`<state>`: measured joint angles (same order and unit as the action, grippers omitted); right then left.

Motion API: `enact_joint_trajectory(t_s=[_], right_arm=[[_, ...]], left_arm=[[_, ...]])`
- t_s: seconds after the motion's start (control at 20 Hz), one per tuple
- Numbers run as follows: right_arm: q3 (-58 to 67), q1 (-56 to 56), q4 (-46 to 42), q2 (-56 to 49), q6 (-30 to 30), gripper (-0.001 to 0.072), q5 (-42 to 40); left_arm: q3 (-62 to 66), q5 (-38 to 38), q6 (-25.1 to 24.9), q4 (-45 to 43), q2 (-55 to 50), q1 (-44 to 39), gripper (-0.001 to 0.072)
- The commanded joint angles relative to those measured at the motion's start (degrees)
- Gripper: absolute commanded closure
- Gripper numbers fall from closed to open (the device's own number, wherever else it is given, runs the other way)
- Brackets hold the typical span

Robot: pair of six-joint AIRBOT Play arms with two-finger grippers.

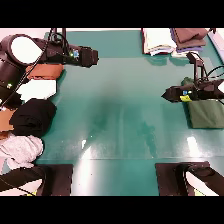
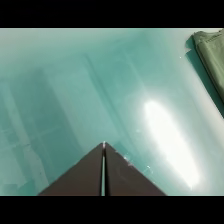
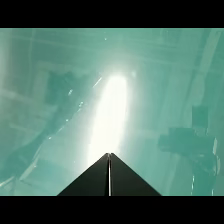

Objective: Fold the shirts.

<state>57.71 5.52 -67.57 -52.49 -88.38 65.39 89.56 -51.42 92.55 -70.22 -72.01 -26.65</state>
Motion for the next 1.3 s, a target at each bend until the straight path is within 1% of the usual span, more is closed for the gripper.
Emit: enact_joint_trajectory(t_s=[0.0,0.65,0.7,0.75,0.8,0.85,0.9,1.0,1.15,1.25], right_arm=[[0.1,0.1,0.1,0.0,0.0,0.0692,-0.8],[0.1,0.2,0.1,0.0,0.0,0.0692,-0.7],[0.1,0.2,0.1,0.0,0.0,0.0693,-0.7],[0.0,0.2,0.1,0.0,0.0,0.0693,-0.7],[0.1,0.2,0.1,0.0,0.0,0.0693,-0.7],[0.0,0.2,0.1,0.0,0.0,0.0692,-0.7],[0.1,0.2,0.1,0.0,0.0,0.0692,-0.5],[0.0,0.2,0.1,0.0,0.0,0.0692,-0.4],[0.0,0.2,0.1,0.0,0.0,0.0692,-0.5],[0.0,0.2,0.0,0.0,0.0,0.0692,-0.8]], left_arm=[[0.0,0.0,0.0,0.0,0.0,0.0,0.0684],[0.0,0.7,0.3,0.5,0.0,0.0,0.0684],[0.0,2.8,-0.9,-0.3,0.0,0.0,0.0683],[0.0,4.7,-3.3,-2.8,0.0,0.2,0.0680],[0.0,6.0,-3.3,-7.5,0.0,0.8,0.0467],[0.0,6.9,-0.1,-13.1,-0.2,2.1,0.0148],[0.0,7.2,3.6,-18.5,-0.6,3.9,0.0125],[0.0,6.4,6.6,-27.0,-2.5,9.3,0.0126],[0.0,6.5,6.6,-27.8,-7.9,19.0,0.0125],[0.0,7.2,6.6,-27.8,-12.6,23.8,0.0125]])
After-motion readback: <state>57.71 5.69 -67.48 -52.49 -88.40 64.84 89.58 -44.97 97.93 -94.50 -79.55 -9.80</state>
